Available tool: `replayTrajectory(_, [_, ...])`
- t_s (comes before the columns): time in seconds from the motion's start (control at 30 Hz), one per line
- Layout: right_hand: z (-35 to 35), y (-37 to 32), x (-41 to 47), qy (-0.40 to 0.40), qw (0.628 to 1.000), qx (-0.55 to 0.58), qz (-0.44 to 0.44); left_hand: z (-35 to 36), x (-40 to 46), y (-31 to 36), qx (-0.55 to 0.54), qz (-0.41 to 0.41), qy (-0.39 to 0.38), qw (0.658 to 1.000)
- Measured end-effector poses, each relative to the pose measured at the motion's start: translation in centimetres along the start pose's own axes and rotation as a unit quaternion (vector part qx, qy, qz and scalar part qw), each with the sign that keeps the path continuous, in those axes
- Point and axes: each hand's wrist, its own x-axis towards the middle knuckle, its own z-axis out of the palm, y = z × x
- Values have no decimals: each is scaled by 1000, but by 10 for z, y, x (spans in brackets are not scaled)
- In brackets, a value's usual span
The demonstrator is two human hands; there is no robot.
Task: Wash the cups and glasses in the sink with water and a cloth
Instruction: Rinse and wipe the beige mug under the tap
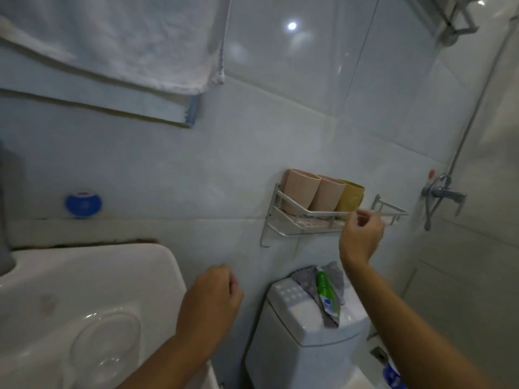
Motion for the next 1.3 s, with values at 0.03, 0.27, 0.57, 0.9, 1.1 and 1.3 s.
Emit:
replayTrajectory(0.03, [-6,-7,-24,-25,999,33,-25,-2,-1,1,-13,0,7,1000])
replayTrajectory(0.27, [-44,-83,-171,-257,949,160,-91,-47,-15,11,-39,54,47,997])
replayTrajectory(0.57, [-30,-198,-282,-479,851,144,-161,-183,-70,-60,111,6,86,990])
replayTrajectory(0.9, [17,-279,-359,-674,699,38,-234,-296,-165,-142,315,-186,21,931])
replayTrajectory(1.1, [32,-281,-374,-682,691,53,-234,-294,-180,-149,349,-213,-73,910])
replayTrajectory(1.3, [29,-253,-372,-671,709,60,-208,-293,-167,-141,294,-202,-17,934])
